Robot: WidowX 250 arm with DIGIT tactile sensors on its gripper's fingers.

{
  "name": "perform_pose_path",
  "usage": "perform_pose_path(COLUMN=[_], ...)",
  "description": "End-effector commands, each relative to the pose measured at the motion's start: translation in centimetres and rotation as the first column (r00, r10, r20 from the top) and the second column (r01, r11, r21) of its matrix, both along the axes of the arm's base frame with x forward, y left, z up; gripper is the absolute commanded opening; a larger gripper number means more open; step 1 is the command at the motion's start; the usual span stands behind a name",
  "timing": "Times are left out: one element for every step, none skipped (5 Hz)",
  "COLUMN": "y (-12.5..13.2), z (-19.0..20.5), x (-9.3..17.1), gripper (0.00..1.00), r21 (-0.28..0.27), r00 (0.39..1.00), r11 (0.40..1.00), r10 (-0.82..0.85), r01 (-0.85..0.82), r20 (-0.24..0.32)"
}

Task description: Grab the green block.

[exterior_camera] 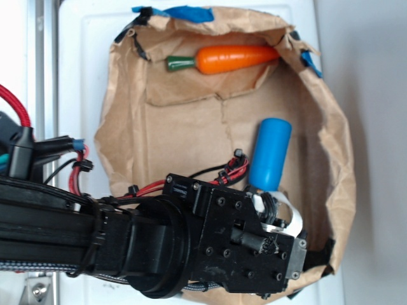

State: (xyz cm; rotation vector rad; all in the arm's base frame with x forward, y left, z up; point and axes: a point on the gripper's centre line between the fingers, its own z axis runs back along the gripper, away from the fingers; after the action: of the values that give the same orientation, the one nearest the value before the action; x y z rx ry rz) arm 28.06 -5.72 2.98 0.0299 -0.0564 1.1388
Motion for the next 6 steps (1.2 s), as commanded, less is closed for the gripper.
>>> perform_pose_path(y=[-0.1,0.2,0.2,0.9,2.3,4.9], z=[-0.2,0.6,1.7,2.8,4.6,7.6], x=[-0.5,-0.3,-0.2,-0.3,-0.1,0.4], gripper=[1.0,0.0,0.0,0.0,0.0,0.0], r21=[0.046,0.044,0.041,0.039,-0.027,-0.021], r00=[0.999,0.998,0.993,0.984,0.95,0.898], r11=[0.998,0.998,0.994,0.986,0.952,0.899], r10=[-0.039,-0.039,-0.106,-0.165,-0.302,-0.434], r01=[0.039,0.037,0.103,0.162,0.305,0.437], r20=[0.009,0.046,0.059,0.074,0.079,0.066])
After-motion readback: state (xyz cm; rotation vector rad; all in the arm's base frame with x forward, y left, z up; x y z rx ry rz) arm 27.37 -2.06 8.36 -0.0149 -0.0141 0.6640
